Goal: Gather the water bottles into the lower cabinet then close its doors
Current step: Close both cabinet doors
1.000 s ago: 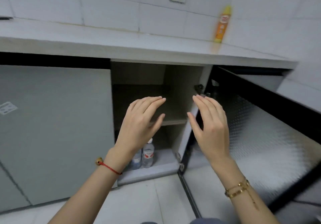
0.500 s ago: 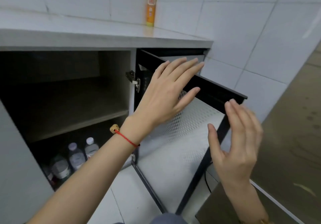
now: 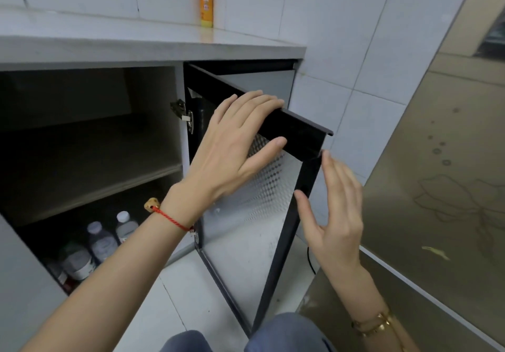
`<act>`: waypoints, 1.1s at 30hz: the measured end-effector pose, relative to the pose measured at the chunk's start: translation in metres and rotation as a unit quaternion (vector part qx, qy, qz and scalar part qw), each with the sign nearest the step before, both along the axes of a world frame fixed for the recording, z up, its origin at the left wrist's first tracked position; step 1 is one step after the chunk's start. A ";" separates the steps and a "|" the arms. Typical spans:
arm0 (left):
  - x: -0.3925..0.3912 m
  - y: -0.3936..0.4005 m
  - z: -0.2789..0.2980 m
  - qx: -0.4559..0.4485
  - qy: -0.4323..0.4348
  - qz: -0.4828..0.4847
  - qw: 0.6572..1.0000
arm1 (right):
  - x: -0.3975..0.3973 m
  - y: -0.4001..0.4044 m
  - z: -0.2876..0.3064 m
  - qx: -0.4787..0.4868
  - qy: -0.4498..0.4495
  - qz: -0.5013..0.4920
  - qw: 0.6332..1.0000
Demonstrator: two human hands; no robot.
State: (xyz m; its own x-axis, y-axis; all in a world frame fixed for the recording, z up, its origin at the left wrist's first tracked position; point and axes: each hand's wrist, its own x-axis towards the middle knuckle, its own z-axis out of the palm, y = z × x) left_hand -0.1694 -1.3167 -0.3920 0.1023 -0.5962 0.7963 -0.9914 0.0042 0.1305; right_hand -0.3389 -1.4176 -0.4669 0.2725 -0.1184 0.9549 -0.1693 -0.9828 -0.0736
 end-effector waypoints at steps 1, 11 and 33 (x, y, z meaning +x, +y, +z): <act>0.000 0.007 -0.001 -0.003 0.005 -0.006 1.000 | 0.002 0.005 -0.001 -0.006 -0.002 0.018 1.000; 0.023 0.107 -0.014 -0.012 -0.005 0.035 0.999 | 0.054 0.077 -0.003 -0.047 0.034 0.208 0.976; 0.104 0.278 -0.074 -0.001 0.027 0.446 0.894 | 0.253 0.219 0.008 -0.085 0.167 0.233 0.954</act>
State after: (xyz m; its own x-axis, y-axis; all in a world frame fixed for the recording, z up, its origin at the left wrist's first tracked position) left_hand -0.0657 -1.0387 -0.4663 0.5744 -0.2561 0.7775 -0.5924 -0.7855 0.1789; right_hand -0.0856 -1.1991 -0.4588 0.5507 0.2387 0.7998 0.3032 -0.9500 0.0748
